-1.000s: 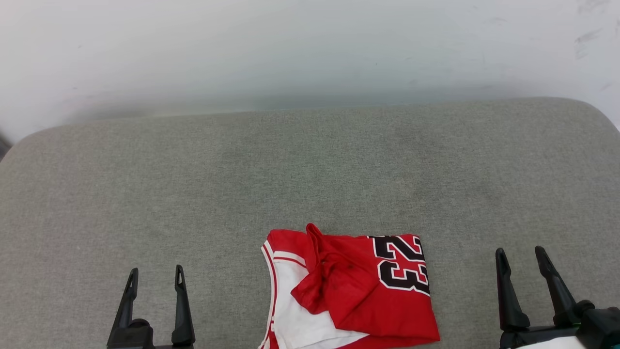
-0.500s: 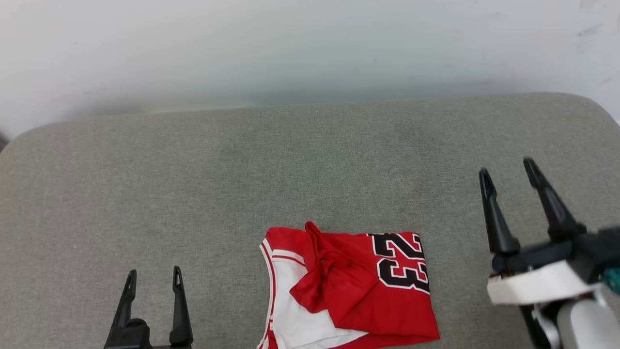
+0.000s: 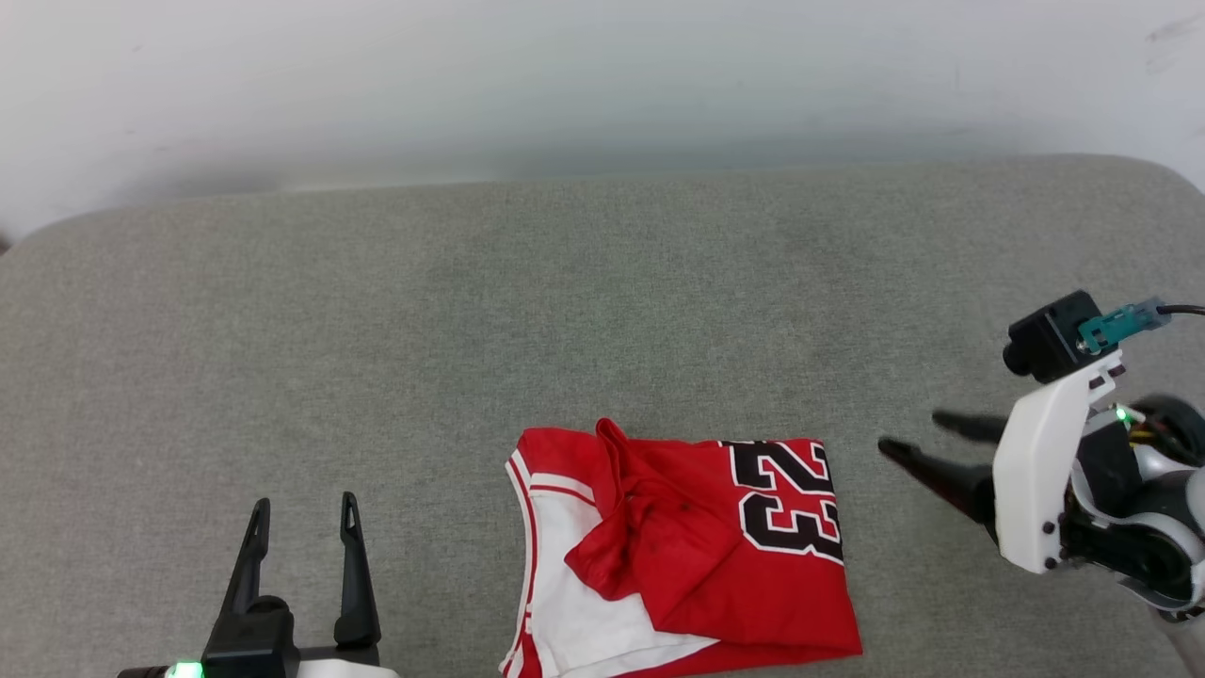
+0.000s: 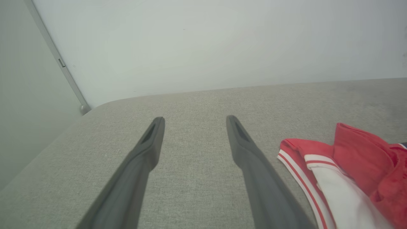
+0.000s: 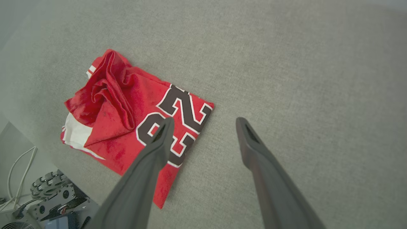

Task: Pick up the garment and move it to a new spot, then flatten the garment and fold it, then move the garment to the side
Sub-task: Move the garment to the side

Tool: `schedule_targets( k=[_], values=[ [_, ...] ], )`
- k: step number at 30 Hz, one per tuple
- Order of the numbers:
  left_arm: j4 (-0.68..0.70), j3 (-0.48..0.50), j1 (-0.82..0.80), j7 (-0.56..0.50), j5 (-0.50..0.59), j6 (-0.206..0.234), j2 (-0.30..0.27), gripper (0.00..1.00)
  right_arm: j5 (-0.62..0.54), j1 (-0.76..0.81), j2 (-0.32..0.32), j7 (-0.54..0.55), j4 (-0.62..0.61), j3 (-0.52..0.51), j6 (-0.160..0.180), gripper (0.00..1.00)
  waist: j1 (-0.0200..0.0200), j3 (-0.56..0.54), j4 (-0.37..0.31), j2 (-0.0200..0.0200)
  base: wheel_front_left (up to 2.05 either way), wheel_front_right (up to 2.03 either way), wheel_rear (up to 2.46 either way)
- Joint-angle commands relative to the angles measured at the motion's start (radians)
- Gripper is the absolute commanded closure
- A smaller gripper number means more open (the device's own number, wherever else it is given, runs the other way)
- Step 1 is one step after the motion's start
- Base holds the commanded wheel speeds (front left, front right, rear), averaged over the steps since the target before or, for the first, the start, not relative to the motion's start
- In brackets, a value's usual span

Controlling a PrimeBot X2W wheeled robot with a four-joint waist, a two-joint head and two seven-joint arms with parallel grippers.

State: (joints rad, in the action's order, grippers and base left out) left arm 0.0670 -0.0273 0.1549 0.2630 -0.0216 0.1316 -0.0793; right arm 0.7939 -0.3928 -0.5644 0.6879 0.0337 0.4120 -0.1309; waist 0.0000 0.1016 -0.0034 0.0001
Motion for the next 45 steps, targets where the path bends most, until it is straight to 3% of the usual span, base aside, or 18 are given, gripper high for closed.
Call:
schedule_targets(
  k=[1, 4, 10, 18, 24, 25, 27, 36, 45],
  values=[
    [0.001, -0.001, -0.009, 0.002, 0.004, -0.003, 0.004, 0.00, 0.030, -0.009, -0.007, 0.022, 0.005, 0.006, 0.000, 0.00, 0.0000, 0.007, 0.003, -0.0001, 0.00, 0.00, 0.00],
    [0.001, -0.004, -0.030, 0.002, 0.005, -0.007, 0.007, 0.00, 0.150, 0.004, -0.037, 0.125, 0.042, 0.012, 0.000, 0.00, 0.0000, 0.028, 0.010, -0.0001, 0.00, 0.00, 0.00],
    [-0.001, -0.013, -0.075, 0.002, 0.009, -0.019, 0.010, 0.00, 0.274, 0.019, 0.024, 0.160, 0.141, -0.005, 0.000, 0.00, 0.0000, 0.084, 0.037, -0.0001, 0.00, 0.00, 0.00],
    [-0.011, -0.026, -0.133, 0.002, 0.008, -0.027, 0.014, 0.00, 0.313, 0.017, 0.118, 0.129, 0.255, 0.026, 0.000, 0.00, 0.0000, 0.154, 0.080, -0.0001, 0.00, 0.00, 0.00],
    [-0.019, -0.032, -0.161, 0.002, 0.007, -0.031, 0.017, 0.00, 0.303, 0.041, 0.161, 0.130, 0.320, 0.114, 0.002, 0.00, 0.0000, 0.185, 0.099, -0.0001, 0.00, 0.00, 0.00],
    [-0.019, -0.033, -0.166, 0.002, 0.007, -0.031, 0.018, 0.00, 0.294, 0.047, 0.160, 0.128, 0.326, 0.133, 0.002, 0.25, 0.0000, 0.187, 0.101, -0.0001, 0.00, 0.00, 0.00],
    [-0.022, -0.035, -0.169, 0.002, 0.007, -0.031, 0.019, 0.00, 0.289, 0.048, 0.162, 0.107, 0.334, 0.150, 0.003, 0.97, 0.0000, 0.190, 0.105, -0.0001, 0.00, 0.00, 0.00],
    [-0.039, -0.028, -0.133, 0.002, 0.006, -0.028, 0.021, 0.00, 0.298, -0.065, 0.094, -0.033, 0.261, 0.170, 0.001, 1.00, 0.0000, 0.127, 0.092, -0.0001, 0.00, 0.00, 0.00],
    [-0.028, -0.004, -0.073, 0.002, 0.002, -0.021, 0.023, 0.00, 0.232, -0.184, -0.038, -0.077, 0.088, 0.285, 0.000, 1.00, 0.0000, 0.050, -0.003, -0.0001, 0.00, 0.00, 0.00]
  ],
)
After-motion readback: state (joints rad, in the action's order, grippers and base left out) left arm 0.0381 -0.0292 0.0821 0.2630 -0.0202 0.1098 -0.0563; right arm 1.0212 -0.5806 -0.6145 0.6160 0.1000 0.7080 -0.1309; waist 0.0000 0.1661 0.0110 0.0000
